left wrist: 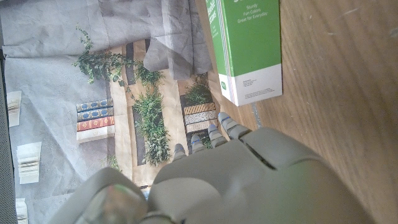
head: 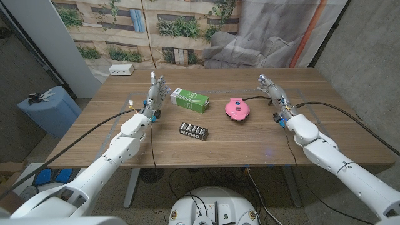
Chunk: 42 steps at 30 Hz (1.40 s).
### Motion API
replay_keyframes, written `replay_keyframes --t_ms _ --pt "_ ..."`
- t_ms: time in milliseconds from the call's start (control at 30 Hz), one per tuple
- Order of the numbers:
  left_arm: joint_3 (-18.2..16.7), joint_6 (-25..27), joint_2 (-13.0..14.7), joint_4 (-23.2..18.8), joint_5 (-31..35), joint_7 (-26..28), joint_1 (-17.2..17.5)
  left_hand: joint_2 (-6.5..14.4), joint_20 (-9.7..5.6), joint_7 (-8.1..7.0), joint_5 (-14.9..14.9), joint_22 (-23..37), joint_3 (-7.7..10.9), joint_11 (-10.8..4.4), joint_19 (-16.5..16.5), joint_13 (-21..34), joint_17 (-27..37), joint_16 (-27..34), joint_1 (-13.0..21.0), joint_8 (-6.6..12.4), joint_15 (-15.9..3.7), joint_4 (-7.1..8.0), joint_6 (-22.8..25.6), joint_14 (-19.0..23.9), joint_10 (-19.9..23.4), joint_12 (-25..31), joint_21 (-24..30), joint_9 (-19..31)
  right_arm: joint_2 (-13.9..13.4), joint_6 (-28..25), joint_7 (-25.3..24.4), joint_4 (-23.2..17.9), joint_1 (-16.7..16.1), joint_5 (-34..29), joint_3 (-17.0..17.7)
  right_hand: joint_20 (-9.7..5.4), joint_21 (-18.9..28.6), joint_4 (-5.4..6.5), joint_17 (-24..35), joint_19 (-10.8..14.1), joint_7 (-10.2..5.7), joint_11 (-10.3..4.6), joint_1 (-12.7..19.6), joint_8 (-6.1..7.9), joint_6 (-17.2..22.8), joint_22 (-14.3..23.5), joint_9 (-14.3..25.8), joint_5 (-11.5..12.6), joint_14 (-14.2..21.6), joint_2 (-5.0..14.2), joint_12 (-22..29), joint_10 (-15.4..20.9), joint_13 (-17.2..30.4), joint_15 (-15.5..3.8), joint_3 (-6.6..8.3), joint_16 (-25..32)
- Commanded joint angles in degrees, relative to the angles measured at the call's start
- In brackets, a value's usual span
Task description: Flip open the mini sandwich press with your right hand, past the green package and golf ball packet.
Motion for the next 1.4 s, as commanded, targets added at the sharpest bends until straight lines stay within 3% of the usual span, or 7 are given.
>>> replay_keyframes --t_ms 33,400,667,1233,1400 --pt "-0.01 -0.03 0.01 0.04 -0.02 -0.03 0.00 2.97 -0.18 -0.46 0.26 0.14 -0.43 0.07 0.16 0.11 0.18 0.39 -0.01 0.29 -2.05 0.04 -1.95 -0.42 -0.36 0.36 0.33 0.24 -5.45 -0.11 -5.51 -6.28 -4.14 -12.20 0.76 -0.24 0.03 -0.70 -0.12 -0.48 -0.25 -0.26 0.14 -0.19 -0.44 0.10 0.14 0.13 -0.21 0.06 0.13 -0.29 -0.02 -0.27 0.11 -0.12" --pt "-0.01 -0.05 0.00 0.08 -0.01 -0.05 -0.02 2.97 -0.22 -0.46 0.26 0.13 -0.43 0.08 0.19 0.11 0.18 0.42 -0.01 0.28 -2.12 0.03 -1.99 -0.36 -0.30 0.39 0.35 0.24 -8.81 -1.78 -7.63 -10.85 -7.47 -20.12 1.80 -0.73 -0.01 -2.20 -1.14 -1.40 -0.61 -0.80 1.26 -0.48 -2.33 0.08 0.13 -0.11 -1.53 -0.66 -0.12 -1.91 -0.27 -0.55 0.46 -0.35" --pt "0.00 -0.05 0.00 0.09 -0.01 -0.05 -0.02 2.96 -0.22 -0.46 0.26 0.14 -0.43 0.01 0.21 0.11 0.18 0.40 -0.01 0.28 -2.12 0.03 -1.97 -0.41 -0.31 0.38 0.35 0.24 -10.96 -4.31 -8.98 -14.48 -9.27 -26.61 2.13 -0.89 -0.12 -3.71 -2.21 -3.05 0.46 -1.15 1.77 -0.47 -4.38 0.07 0.11 -0.51 -3.25 -2.25 -0.31 -4.08 -0.54 -0.29 0.18 -0.38" --pt "0.00 -0.06 -0.01 0.09 0.00 -0.04 -0.02 2.96 -0.20 -0.46 0.26 0.14 -0.44 0.07 0.19 0.12 0.18 0.39 -0.02 0.28 -2.17 0.04 -1.97 -0.42 -0.28 0.39 0.34 0.24 -13.43 -5.04 -9.66 -18.22 -9.83 -36.14 1.24 -0.49 -0.04 -5.67 -3.28 -4.08 0.90 -0.95 3.14 -0.30 -6.48 0.05 0.19 -0.75 -4.28 -3.64 -0.23 -5.63 -0.64 0.53 0.24 -0.20" --pt "0.00 -0.06 -0.01 0.08 0.00 -0.04 -0.02 2.96 -0.21 -0.46 0.26 0.14 -0.44 0.06 0.20 0.12 0.18 0.40 -0.02 0.27 -2.17 0.04 -2.01 -0.41 -0.28 0.39 0.35 0.24 -14.47 -6.97 -9.93 -20.94 -10.68 -40.31 1.28 -0.59 0.05 -6.22 -3.56 -4.19 1.00 -0.80 3.65 -0.34 -7.36 0.06 0.22 -0.78 -4.52 -3.87 -0.23 -6.16 -0.63 0.40 0.36 -0.13"
